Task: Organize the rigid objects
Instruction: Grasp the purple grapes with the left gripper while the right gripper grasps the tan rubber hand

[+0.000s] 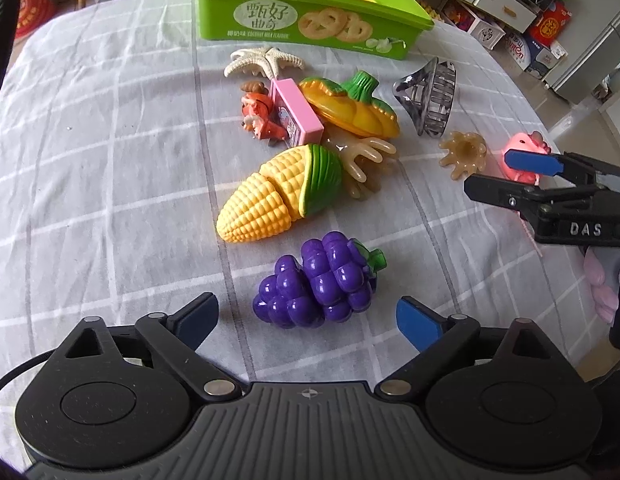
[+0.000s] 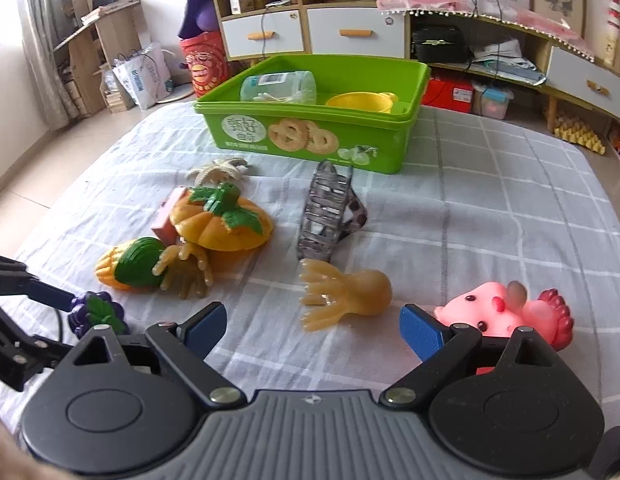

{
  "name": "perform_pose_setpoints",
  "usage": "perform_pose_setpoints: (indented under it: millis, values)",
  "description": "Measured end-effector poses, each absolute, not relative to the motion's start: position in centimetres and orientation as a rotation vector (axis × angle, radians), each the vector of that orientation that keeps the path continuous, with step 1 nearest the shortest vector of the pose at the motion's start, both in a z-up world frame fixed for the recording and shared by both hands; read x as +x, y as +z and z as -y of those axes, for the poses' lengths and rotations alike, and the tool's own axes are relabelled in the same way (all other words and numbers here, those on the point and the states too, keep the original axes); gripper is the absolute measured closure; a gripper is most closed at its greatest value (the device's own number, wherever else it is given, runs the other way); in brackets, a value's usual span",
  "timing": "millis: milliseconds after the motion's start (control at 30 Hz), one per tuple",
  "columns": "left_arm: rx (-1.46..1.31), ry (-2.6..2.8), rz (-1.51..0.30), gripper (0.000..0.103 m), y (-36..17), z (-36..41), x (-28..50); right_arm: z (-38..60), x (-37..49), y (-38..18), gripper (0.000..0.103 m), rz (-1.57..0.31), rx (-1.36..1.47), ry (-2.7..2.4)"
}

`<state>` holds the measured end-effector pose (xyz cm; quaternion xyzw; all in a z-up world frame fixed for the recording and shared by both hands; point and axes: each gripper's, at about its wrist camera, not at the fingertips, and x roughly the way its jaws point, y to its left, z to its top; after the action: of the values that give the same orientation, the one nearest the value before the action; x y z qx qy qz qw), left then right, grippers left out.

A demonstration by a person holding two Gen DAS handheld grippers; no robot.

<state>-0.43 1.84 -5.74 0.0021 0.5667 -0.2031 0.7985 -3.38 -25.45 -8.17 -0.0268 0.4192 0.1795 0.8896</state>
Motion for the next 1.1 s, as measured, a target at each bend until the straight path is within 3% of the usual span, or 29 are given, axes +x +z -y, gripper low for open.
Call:
perform_pose_setpoints:
  millis: [367,533,667,1100]
  values:
    - [-0.092,-0.41,-1.243,0.013,-6.0,-2.0,1.1,25.0,-2.4,-9.4,0.022,-0.896,-0.052,0.374]
    - [-0.112,-0.386,-1.235,0.022,-5.9,-2.1,1.5,25.2,-1.7,-9.5,0.023,-0.882,-0.087,0.353]
    - [-0.074,-0.371,-1.225,0.038,-5.7,-1.8,1.4,24.9,-1.1,-9.6,0.033,-0.873,-0.117,0.34]
    - [-0.069,-0.376,-1.192,0.04,-5.2,-1.9,1.2,24.4,-0.6,-9.8,0.065,-0.856,-0.218,0.356]
